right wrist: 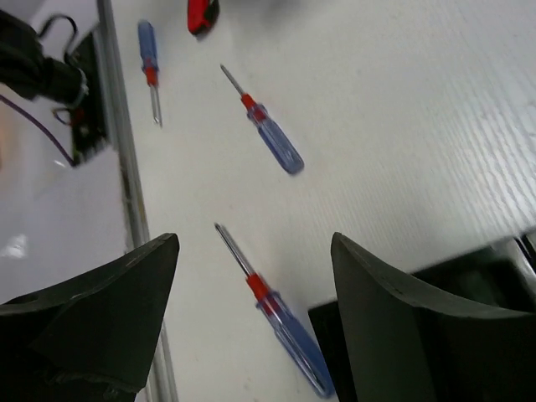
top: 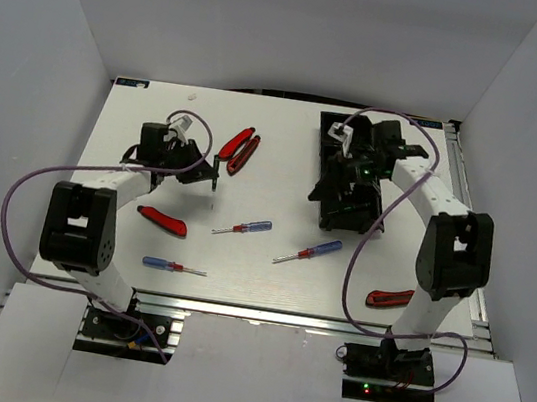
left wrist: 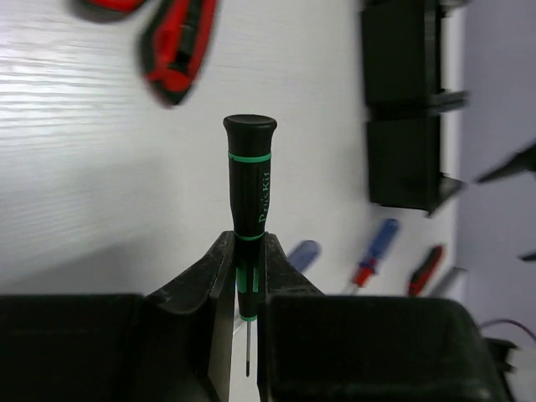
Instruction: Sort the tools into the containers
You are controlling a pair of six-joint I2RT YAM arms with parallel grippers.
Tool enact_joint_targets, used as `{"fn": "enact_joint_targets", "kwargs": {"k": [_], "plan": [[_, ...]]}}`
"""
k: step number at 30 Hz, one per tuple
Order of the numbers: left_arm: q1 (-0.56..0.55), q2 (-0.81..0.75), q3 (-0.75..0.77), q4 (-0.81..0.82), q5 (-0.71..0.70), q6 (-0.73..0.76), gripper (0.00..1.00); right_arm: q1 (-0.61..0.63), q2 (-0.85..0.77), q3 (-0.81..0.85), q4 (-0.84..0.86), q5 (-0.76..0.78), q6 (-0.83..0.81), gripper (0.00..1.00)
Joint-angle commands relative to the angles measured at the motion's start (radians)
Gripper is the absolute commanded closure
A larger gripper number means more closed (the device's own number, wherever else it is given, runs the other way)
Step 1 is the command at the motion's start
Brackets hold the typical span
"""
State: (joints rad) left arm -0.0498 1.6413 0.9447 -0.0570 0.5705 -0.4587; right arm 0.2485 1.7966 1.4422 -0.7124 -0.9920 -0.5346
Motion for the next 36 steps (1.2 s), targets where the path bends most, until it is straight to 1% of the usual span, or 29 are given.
{"fn": "enact_joint_targets", "kwargs": {"k": [1, 2, 3, 4, 5, 6, 7, 8, 11, 15, 20, 22, 26, 27, 29, 31, 32, 34, 35, 36], "plan": [[-0.015, -0.077, -0.079, 0.310, 0.209, -0.231, 0.98, 0.041, 0.043, 0.073, 0.224, -0.105, 0.414, 0.20], [-0.036, -0.077, -0.078, 0.315, 0.215, -0.250, 0.98, 0.049, 0.078, 0.081, 0.269, -0.135, 0.482, 0.20], [-0.048, -0.075, -0.075, 0.331, 0.232, -0.261, 0.98, 0.054, 0.098, 0.090, 0.369, -0.146, 0.549, 0.19], [-0.061, -0.075, -0.075, 0.348, 0.236, -0.271, 0.98, 0.058, 0.116, 0.099, 0.427, -0.160, 0.693, 0.18], [-0.082, -0.075, -0.076, 0.367, 0.235, -0.309, 0.98, 0.064, 0.153, 0.118, 0.485, -0.174, 0.762, 0.17], [-0.094, -0.075, -0.075, 0.393, 0.233, -0.322, 0.98, 0.067, 0.170, 0.124, 0.543, -0.171, 0.830, 0.17], [-0.107, -0.075, -0.073, 0.401, 0.229, -0.331, 0.98, 0.071, 0.184, 0.129, 0.686, -0.166, 0.905, 0.17], [-0.120, -0.075, -0.064, 0.408, 0.215, -0.345, 0.98, 0.080, 0.213, 0.129, 0.774, -0.162, 1.058, 0.17], [-0.188, -0.067, -0.046, 0.427, 0.183, -0.374, 0.98, 0.101, 0.268, 0.159, 0.956, -0.122, 1.240, 0.17], [-0.234, -0.052, -0.032, 0.442, 0.158, -0.402, 0.98, 0.139, 0.305, 0.205, 0.996, -0.100, 1.272, 0.17], [-0.266, -0.038, -0.012, 0.448, 0.147, -0.420, 0.98, 0.167, 0.316, 0.213, 0.981, -0.068, 1.274, 0.17], [-0.269, -0.035, -0.006, 0.451, 0.147, -0.420, 0.98, 0.172, 0.317, 0.213, 0.982, -0.065, 1.276, 0.18], [-0.272, -0.032, -0.006, 0.454, 0.147, -0.429, 0.97, 0.187, 0.316, 0.210, 0.992, -0.065, 1.280, 0.26], [-0.272, -0.031, -0.006, 0.456, 0.146, -0.429, 0.97, 0.190, 0.311, 0.207, 0.999, -0.065, 1.282, 0.31], [-0.272, -0.029, -0.004, 0.456, 0.144, -0.429, 0.97, 0.195, 0.305, 0.190, 1.011, -0.068, 1.292, 0.36], [-0.272, -0.026, -0.004, 0.457, 0.144, -0.429, 0.97, 0.199, 0.297, 0.172, 1.028, -0.071, 1.299, 0.46], [-0.272, -0.026, -0.003, 0.457, 0.143, -0.429, 0.97, 0.202, 0.294, 0.164, 1.034, -0.073, 1.300, 0.56], [-0.272, -0.024, -0.004, 0.457, 0.141, -0.431, 0.95, 0.206, 0.288, 0.153, 1.056, -0.079, 1.305, 0.68], [-0.272, -0.024, -0.004, 0.457, 0.140, -0.429, 0.94, 0.206, 0.287, 0.144, 1.061, -0.079, 1.308, 0.81], [-0.272, -0.024, -0.006, 0.457, 0.138, -0.434, 0.93, 0.209, 0.284, 0.141, 1.061, -0.080, 1.306, 0.86]]}}
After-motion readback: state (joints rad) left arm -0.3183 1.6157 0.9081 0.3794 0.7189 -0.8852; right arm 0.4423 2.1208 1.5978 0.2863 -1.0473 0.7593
